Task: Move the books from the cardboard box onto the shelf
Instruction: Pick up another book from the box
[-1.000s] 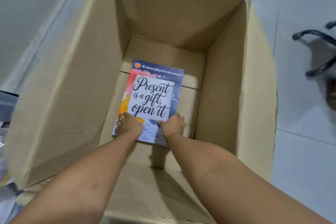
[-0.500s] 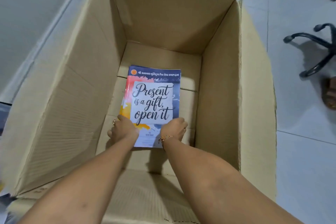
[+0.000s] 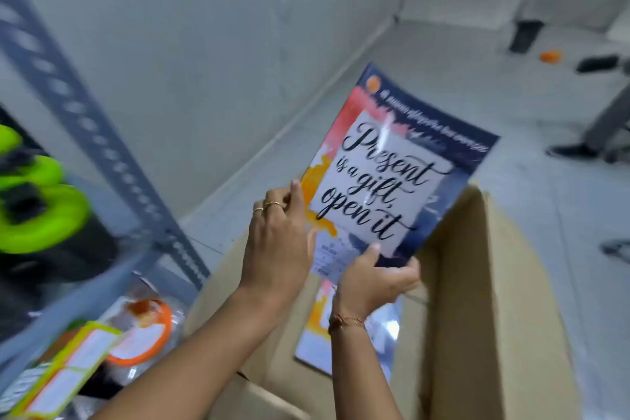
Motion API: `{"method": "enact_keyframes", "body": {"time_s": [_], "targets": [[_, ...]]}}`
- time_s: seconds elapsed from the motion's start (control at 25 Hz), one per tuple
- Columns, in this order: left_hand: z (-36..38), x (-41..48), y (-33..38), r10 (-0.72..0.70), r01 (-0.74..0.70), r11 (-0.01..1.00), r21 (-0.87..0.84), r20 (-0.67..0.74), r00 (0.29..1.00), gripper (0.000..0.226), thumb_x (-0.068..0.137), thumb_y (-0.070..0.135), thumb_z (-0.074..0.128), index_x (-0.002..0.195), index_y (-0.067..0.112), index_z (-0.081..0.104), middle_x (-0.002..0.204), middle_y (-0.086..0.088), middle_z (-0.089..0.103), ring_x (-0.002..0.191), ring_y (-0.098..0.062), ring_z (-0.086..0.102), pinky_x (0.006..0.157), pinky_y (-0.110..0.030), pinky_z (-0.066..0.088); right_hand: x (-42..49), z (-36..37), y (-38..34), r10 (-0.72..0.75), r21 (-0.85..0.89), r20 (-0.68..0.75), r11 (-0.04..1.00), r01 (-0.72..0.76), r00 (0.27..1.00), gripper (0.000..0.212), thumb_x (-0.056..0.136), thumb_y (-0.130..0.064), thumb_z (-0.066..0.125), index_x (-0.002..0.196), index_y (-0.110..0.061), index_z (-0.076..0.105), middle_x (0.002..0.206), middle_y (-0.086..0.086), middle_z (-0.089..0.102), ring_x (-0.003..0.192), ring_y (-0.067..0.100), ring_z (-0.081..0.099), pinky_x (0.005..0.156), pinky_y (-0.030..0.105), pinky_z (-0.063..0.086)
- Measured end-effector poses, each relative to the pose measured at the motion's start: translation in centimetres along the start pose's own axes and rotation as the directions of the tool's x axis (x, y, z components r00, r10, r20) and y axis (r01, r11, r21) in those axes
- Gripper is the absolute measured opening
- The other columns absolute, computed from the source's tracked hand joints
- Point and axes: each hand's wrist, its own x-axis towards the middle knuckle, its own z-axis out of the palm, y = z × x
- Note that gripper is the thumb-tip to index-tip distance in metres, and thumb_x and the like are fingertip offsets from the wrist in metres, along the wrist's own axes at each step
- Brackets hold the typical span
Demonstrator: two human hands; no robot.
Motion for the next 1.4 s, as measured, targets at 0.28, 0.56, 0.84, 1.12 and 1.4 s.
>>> {"method": "enact_keyframes", "body": {"time_s": [0.28,0.56,0.84,1.12,1.4], "targets": [[-29.9,-0.8,-8.8,-0.065,0.188,0.98,0.063,-0.792,0.607,0.046,0.08,0.008,0.065,0.125,-0.002,0.057,0.097,-0.029,0.058,0.076,-0.036,0.059,0.072,-0.032,0.035,-19.2,4.5,-22.6,-0.606,0.62,0.358,0.723,0.305,0.71,0.06,0.084,-0.01,0.066,0.137,0.001,0.041,0.142,0.018,0.046,0.129,0.012,0.039,0.114,0.029,0.03],[-41.4,-2.0,-19.9,-0.506,0.756,0.655,-0.02,-0.755,0.418,0.027,0.091,0.015,0.059,0.106,-0.008,0.059,0.109,-0.033,0.056,0.106,-0.041,0.05,0.082,-0.036,0.037,-33.8,9.1,-33.3,-0.799,0.703,0.601,0.523,0.482,-0.01,0.03,0.083,0.004,0.056,0.112,0.003,0.064,0.121,0.022,0.064,0.112,0.035,0.058,0.092,0.035,0.043],[-42.2,0.5,-25.1,-0.881,0.882,0.314,0.35,-0.238,0.408,0.025,0.094,0.029,0.049,0.102,0.008,0.061,0.127,-0.016,0.058,0.132,-0.036,0.029,0.102,-0.043,0.03,-35.7,11.0,-32.8,-0.401,0.477,0.855,0.361,0.801,-0.328,0.025,0.092,-0.001,0.038,0.109,0.003,0.057,0.119,0.024,0.06,0.107,0.037,0.058,0.079,0.033,0.044],[-33.6,1.7,-14.7,-0.056,0.588,0.597,0.545,-0.704,0.708,0.014,0.08,0.007,0.063,0.093,0.009,0.069,0.105,-0.019,0.064,0.1,-0.04,0.05,0.074,-0.043,0.034,-25.5,9.4,-26.7,-0.97,0.844,0.236,0.238,0.481,0.067,0.021,0.084,0.007,0.055,0.098,0.001,0.07,0.104,0.016,0.073,0.106,0.031,0.064,0.096,0.027,0.043],[0.1,2.8,-2.0,0.007,-0.002,0.998,-0.067,0.08,0.997,0.037,0.079,0.015,0.063,0.116,0.015,0.065,0.117,-0.01,0.067,0.09,-0.029,0.068,0.077,-0.032,0.055,2.1,5.0,6.3,-0.215,-0.364,0.522,0.819,0.443,0.826,0.027,0.085,0.005,0.06,0.112,0.003,0.063,0.128,0.024,0.057,0.124,0.038,0.047,0.108,0.052,0.034]]}}
